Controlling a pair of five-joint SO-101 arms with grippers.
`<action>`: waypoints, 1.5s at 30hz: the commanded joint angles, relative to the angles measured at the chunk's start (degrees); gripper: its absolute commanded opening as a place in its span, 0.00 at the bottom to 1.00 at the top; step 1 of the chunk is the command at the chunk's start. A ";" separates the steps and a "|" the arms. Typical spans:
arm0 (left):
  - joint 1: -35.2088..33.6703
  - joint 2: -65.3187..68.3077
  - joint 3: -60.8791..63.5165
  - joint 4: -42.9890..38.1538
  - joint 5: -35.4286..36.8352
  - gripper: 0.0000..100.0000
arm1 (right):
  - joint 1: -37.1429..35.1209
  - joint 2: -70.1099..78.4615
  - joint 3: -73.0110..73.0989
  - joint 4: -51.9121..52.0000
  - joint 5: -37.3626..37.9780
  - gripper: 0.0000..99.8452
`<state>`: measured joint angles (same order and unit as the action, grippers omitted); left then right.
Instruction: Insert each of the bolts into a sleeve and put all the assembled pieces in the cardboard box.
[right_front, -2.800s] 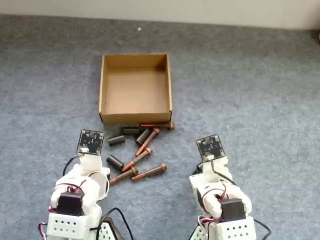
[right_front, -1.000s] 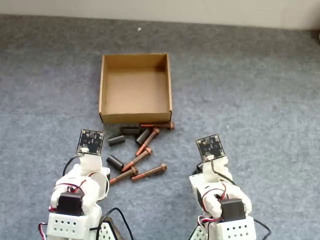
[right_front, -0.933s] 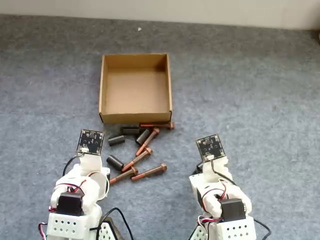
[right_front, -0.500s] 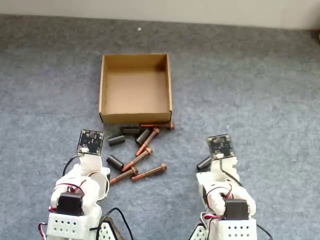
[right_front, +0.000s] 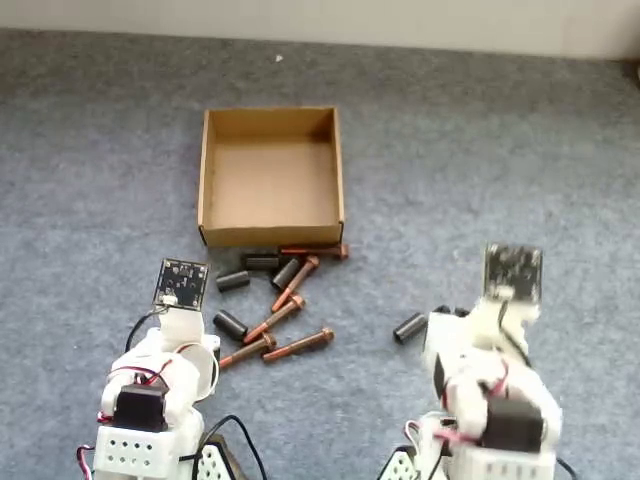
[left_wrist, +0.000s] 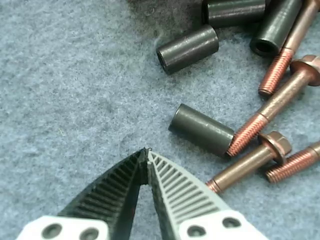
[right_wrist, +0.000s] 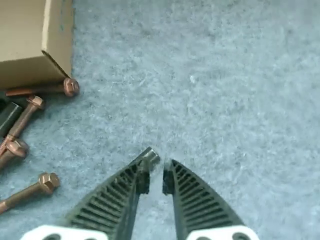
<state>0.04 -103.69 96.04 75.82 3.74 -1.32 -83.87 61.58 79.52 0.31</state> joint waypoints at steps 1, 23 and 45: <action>-0.40 -0.13 1.10 0.18 -0.18 0.02 | -3.65 17.89 -7.16 0.75 -6.95 0.09; -0.40 -0.13 1.10 0.18 -0.18 0.02 | -13.49 52.44 -8.84 -16.84 -32.53 0.13; -0.40 -0.13 1.10 0.18 -0.18 0.02 | -10.42 59.38 -9.10 -17.71 -27.69 0.00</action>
<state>0.04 -103.69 96.04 75.82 3.74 -12.48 -19.25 55.34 57.98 -30.02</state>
